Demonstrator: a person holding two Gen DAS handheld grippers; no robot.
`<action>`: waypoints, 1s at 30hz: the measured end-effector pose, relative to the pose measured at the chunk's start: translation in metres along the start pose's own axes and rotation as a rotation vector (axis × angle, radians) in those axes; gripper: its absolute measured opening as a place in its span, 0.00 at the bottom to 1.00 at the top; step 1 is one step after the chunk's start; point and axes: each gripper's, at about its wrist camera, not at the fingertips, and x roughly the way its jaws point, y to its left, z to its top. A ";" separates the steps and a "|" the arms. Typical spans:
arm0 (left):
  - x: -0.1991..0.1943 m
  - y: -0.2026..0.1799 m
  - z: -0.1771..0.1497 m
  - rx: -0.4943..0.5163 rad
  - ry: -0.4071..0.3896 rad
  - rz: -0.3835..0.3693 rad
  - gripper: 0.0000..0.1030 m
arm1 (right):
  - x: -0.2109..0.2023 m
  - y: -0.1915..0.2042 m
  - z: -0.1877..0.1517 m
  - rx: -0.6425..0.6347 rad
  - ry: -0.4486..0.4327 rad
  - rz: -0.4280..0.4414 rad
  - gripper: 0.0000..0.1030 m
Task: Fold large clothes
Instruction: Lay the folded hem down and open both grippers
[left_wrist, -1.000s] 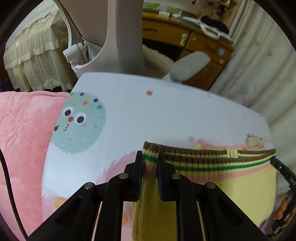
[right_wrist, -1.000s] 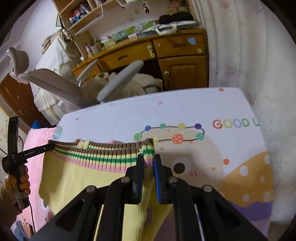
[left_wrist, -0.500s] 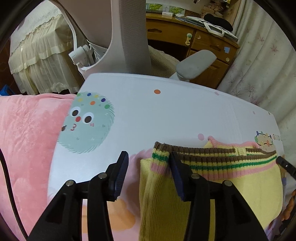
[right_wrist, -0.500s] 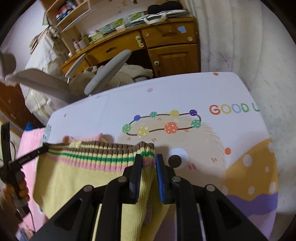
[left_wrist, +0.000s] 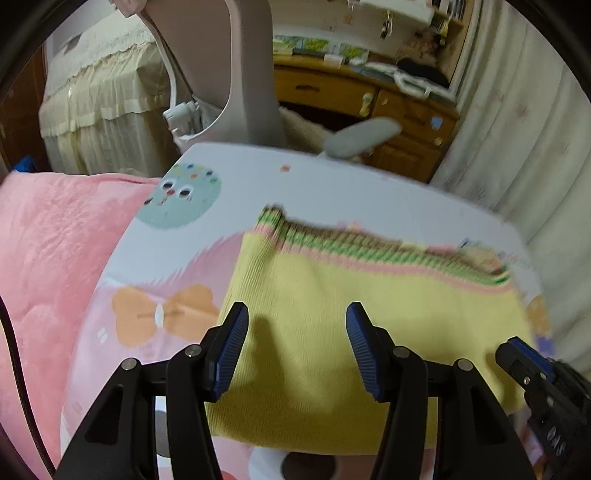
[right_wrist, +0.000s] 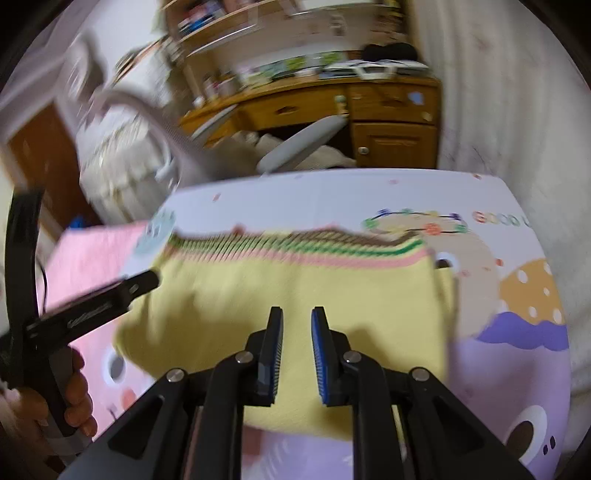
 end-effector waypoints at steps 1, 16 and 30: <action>0.009 0.001 -0.004 0.008 0.018 0.019 0.52 | 0.006 0.000 -0.004 -0.009 0.012 -0.015 0.15; 0.023 0.031 -0.007 -0.015 0.025 -0.005 0.70 | -0.004 -0.076 -0.016 0.107 -0.012 -0.205 0.00; 0.018 0.024 -0.002 0.012 0.062 0.007 0.70 | -0.001 -0.078 -0.017 0.118 0.024 -0.216 0.00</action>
